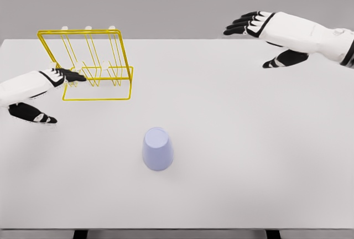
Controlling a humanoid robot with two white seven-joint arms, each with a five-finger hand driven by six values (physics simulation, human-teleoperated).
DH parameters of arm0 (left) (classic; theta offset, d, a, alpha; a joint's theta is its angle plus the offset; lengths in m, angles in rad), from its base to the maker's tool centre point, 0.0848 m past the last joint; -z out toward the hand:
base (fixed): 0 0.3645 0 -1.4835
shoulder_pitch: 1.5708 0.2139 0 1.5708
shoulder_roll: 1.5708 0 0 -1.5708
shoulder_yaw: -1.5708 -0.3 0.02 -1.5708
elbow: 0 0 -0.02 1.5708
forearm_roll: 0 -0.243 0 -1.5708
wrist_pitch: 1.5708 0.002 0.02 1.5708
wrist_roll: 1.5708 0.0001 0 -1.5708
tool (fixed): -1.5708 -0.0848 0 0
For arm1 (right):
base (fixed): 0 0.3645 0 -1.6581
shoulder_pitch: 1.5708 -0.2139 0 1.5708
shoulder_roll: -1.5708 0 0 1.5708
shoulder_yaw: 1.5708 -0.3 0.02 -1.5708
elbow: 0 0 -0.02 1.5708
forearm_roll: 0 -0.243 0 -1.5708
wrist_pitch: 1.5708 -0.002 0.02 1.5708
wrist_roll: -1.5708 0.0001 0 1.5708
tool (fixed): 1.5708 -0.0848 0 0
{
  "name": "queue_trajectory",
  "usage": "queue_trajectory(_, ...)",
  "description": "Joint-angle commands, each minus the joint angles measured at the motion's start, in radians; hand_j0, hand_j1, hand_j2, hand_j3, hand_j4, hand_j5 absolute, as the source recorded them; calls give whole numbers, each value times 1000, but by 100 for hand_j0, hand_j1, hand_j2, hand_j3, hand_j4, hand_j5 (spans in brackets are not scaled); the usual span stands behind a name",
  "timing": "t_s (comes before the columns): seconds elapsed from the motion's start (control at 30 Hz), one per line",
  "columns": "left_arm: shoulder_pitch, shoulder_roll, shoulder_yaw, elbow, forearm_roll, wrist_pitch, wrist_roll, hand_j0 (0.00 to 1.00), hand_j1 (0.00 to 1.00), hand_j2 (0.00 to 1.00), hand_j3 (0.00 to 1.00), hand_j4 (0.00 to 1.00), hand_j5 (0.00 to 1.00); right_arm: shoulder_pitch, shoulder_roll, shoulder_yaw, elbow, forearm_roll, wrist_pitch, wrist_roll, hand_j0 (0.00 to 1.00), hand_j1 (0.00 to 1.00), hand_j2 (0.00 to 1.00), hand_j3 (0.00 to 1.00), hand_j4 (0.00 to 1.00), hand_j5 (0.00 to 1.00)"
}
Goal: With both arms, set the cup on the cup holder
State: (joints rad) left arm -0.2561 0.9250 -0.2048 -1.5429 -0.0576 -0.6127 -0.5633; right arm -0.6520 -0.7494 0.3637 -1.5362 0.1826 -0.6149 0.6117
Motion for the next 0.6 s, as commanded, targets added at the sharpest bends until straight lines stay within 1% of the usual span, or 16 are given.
queue_trajectory(0.0, -9, 44, -18, -2, 12, 2, -48, 100, 100, 100, 100, 100, 100, 8, -28, -91, -21, -18, 4, -1, 100, 100, 100, 100, 100, 100)
queue_trajectory(0.03, -28, 60, -28, -3, 13, 2, -48, 100, 100, 100, 100, 100, 100, 37, -25, -91, -44, -18, 4, -1, 100, 100, 100, 100, 100, 100)
queue_trajectory(0.07, -81, 69, -60, -6, 15, 2, -48, 100, 100, 100, 100, 100, 100, 90, -13, -91, -65, -17, 4, -1, 100, 100, 100, 100, 100, 100)
queue_trajectory(0.1, -139, 75, -126, -8, 21, 2, -48, 100, 100, 100, 100, 100, 100, 114, 22, -107, -65, -17, 4, -1, 100, 100, 100, 100, 100, 100)
queue_trajectory(0.13, -222, 77, -229, -3, 48, 2, -48, 100, 100, 100, 100, 100, 100, 164, 82, -144, -79, -15, 4, -1, 100, 100, 100, 100, 100, 100)
queue_trajectory(0.17, -310, 78, -343, 0, 87, 2, -48, 100, 100, 100, 100, 100, 100, 250, 94, -192, -87, -8, 4, -1, 100, 100, 100, 100, 100, 100)
queue_trajectory(0.2, -371, 78, -418, -2, 127, 2, -48, 100, 100, 100, 100, 100, 100, 291, 97, -223, -94, -6, 4, -1, 100, 100, 100, 100, 100, 100)
queue_trajectory(0.23, -440, 78, -503, -5, 165, 2, -48, 100, 100, 100, 100, 100, 100, 318, 99, -229, -113, -5, 4, -1, 100, 100, 100, 100, 100, 100)
queue_trajectory(0.3, -532, 78, -613, -14, 209, 2, -48, 100, 100, 100, 100, 100, 100, 364, 93, -235, -154, -5, 4, -1, 100, 100, 100, 100, 100, 100)
queue_trajectory(0.33, -586, 89, -686, -34, 214, 2, -48, 100, 100, 100, 100, 100, 100, 382, 93, -235, -153, -3, 4, -1, 100, 100, 100, 100, 100, 100)
queue_trajectory(0.37, -641, 103, -775, -59, 220, 2, -48, 100, 100, 100, 100, 100, 100, 384, 91, -250, -144, 3, 4, -1, 100, 100, 100, 100, 100, 100)
queue_trajectory(0.43, -710, 101, -872, -92, 220, 2, -48, 100, 100, 100, 100, 100, 100, 381, 104, -266, -140, 29, 4, -1, 100, 100, 100, 100, 100, 100)
queue_trajectory(0.47, -732, 95, -895, -112, 213, 2, -48, 100, 100, 100, 100, 100, 100, 381, 105, -261, -142, 41, 4, -1, 100, 100, 100, 100, 100, 100)
queue_trajectory(0.5, -736, 92, -897, -124, 208, 2, -48, 100, 100, 100, 100, 100, 100, 381, 105, -261, -140, 43, 4, -1, 100, 100, 100, 100, 100, 100)
queue_trajectory(0.53, -744, 92, -897, -167, 180, 2, -48, 100, 100, 100, 100, 100, 100, 381, 105, -261, -139, 44, 4, -1, 100, 100, 100, 100, 100, 100)
queue_trajectory(0.57, -749, 91, -897, -180, 174, 2, -48, 100, 100, 100, 100, 100, 100, 381, 107, -261, -140, 44, 4, -1, 100, 100, 100, 100, 100, 100)
